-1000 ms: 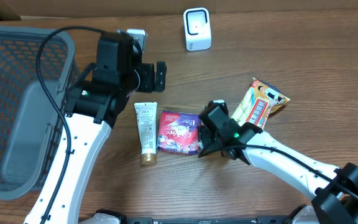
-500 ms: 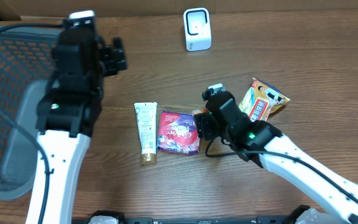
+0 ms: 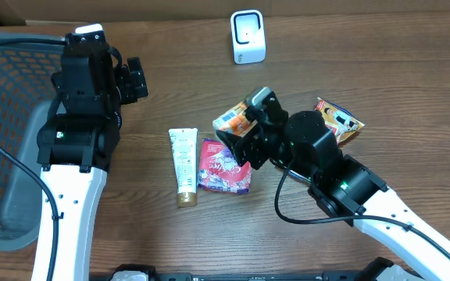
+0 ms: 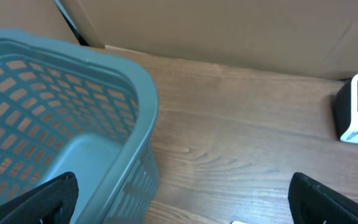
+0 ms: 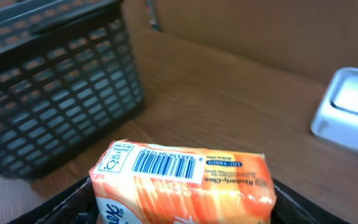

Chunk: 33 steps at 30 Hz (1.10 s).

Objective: Scan the item barcode

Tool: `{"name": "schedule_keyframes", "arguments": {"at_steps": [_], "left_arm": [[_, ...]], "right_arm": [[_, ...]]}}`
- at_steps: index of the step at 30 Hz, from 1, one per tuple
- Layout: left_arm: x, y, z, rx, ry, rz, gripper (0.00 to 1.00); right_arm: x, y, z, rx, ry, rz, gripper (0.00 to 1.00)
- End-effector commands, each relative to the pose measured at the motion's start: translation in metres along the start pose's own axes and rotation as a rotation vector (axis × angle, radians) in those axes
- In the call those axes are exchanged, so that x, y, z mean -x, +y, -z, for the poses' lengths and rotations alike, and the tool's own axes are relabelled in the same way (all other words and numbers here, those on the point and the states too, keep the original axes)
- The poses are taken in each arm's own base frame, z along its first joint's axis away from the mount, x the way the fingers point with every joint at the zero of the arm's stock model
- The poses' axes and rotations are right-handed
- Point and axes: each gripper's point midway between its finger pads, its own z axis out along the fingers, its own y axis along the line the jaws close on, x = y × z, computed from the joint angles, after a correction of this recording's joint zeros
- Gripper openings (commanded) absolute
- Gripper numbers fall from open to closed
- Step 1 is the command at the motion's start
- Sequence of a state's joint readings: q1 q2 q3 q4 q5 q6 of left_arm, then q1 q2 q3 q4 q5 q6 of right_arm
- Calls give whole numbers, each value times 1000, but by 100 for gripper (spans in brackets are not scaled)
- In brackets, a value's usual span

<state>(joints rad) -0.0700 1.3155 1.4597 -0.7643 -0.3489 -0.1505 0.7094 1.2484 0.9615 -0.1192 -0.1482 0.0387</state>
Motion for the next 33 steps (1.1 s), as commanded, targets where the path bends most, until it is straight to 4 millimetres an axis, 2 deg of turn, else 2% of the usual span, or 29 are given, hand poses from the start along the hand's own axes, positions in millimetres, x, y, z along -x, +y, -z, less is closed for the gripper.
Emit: {"name": "schedule_keyframes", "arguments": {"at_steps": [1,5,12,16,27,33], "left_arm": [[4,6,6,19,-6,13,100],[0,6,6,20,11,8,100],[-1,6,6,20,13,19,100],[-1,6,6,20,14,29,100],[-3,7,6,22,20,26,100],[-3,7,6,23,20,25,100]], "right_arm": [[32,21,12,172,-112,200,79],[38,16,24,282,-138,193,74],[15,-4,39,374,-49,119,75],[9,8,45,459,-45,173,75],[27,27,57,570,-142,250,78],[44,39,68,642,-229,326,78]]}}
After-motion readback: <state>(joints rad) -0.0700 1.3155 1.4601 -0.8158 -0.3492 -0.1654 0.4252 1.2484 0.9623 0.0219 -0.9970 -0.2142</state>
